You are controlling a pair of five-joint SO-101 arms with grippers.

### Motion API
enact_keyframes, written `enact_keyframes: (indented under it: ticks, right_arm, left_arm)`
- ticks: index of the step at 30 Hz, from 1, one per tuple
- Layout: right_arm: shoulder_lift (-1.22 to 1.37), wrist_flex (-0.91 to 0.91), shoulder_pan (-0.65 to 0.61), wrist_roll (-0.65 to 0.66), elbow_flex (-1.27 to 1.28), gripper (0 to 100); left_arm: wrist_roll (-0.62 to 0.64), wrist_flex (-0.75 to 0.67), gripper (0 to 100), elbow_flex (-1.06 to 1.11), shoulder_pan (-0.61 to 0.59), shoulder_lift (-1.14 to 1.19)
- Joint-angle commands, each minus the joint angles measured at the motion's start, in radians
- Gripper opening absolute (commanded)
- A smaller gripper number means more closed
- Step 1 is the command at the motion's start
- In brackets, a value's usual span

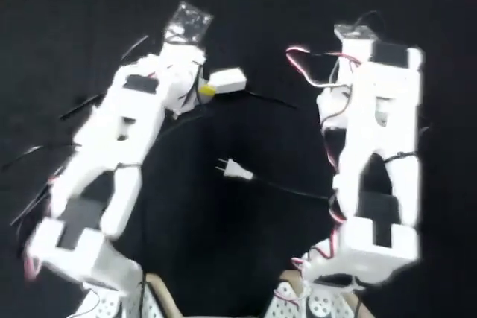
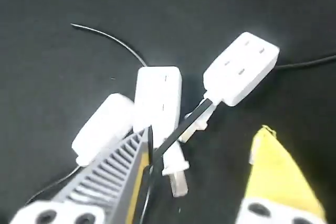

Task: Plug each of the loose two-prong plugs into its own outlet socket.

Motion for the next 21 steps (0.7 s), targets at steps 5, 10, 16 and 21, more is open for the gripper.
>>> enact_keyframes:
  ticks: [5,10,16,21]
  right_arm:
    - [-0.002,-0.014,0.011,0.008,-0.021,18.0]
    - [-0.002,-0.012,0.011,0.008,-0.019,18.0]
    - [-0.002,-0.014,0.011,0.008,-0.008,18.0]
    - [-0.002,-0.035,0.009,0.000,-0.002,18.0]
  left_arm:
    - [-0.129,0.020,23,-0.117,0.016,0.066]
    - [-0.143,0.029,21,-0.084,-0.050,0.041]
    - [-0.137,-0.060,21,-0.018,-0.122,-0.017]
    - [-0.135,-0.255,21,0.105,-0.143,0.035]
